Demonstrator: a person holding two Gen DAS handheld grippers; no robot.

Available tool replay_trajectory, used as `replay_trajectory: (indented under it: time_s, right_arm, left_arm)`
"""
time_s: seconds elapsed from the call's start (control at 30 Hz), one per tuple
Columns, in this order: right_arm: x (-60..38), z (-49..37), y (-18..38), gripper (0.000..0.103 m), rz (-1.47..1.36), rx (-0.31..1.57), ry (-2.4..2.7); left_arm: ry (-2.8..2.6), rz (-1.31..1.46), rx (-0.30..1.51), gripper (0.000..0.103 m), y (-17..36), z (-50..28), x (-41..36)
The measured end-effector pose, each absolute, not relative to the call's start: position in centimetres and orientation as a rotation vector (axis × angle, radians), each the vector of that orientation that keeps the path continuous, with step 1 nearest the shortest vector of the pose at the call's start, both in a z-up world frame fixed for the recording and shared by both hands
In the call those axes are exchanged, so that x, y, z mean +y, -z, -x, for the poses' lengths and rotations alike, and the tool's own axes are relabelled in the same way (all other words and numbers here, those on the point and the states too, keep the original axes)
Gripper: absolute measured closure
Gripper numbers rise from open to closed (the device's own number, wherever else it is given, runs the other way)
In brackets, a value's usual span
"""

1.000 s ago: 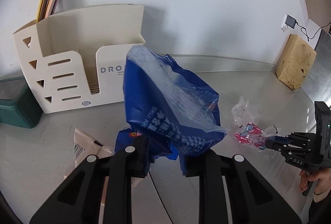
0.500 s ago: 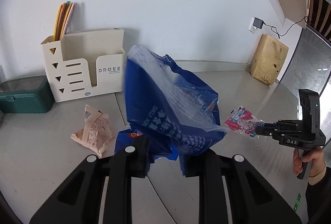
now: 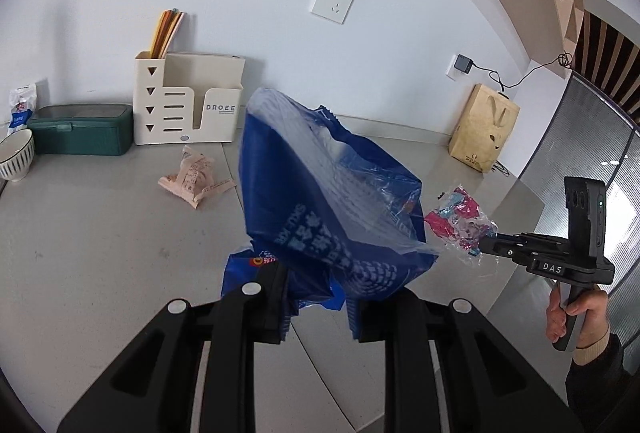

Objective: Collect trash
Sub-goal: 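Carry the blue bag and clear wrapper down over the black mesh bin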

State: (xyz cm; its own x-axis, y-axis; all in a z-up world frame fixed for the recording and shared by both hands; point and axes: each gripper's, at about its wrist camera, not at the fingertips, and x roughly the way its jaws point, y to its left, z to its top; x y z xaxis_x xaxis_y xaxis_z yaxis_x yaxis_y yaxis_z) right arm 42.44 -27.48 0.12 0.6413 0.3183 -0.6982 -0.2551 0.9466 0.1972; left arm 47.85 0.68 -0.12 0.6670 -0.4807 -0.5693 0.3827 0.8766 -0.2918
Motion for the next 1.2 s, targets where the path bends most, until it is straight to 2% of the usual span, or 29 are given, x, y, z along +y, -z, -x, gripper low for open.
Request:
replay_trajectory:
  time_s: [0.67, 1.0, 1.2]
  right_arm:
    - [-20.2, -25.6, 1.1, 0.083, 0.018, 0.798, -0.373]
    - [-19.2, -19.9, 3.0, 0.083, 0.033, 0.811, -0.38]
    - [-19.0, -17.2, 6.3, 0.083, 0.023, 0.854, -0.395]
  left_arm:
    - [0.37, 0.1, 0.714, 0.081, 2.6, -26.8, 1.9]
    - [0.392, 0.111, 0.764, 0.081, 5.9, -20.4, 1.0]
    - [0.411, 0.098, 0.802, 0.081, 8.9, -17.3, -0.5]
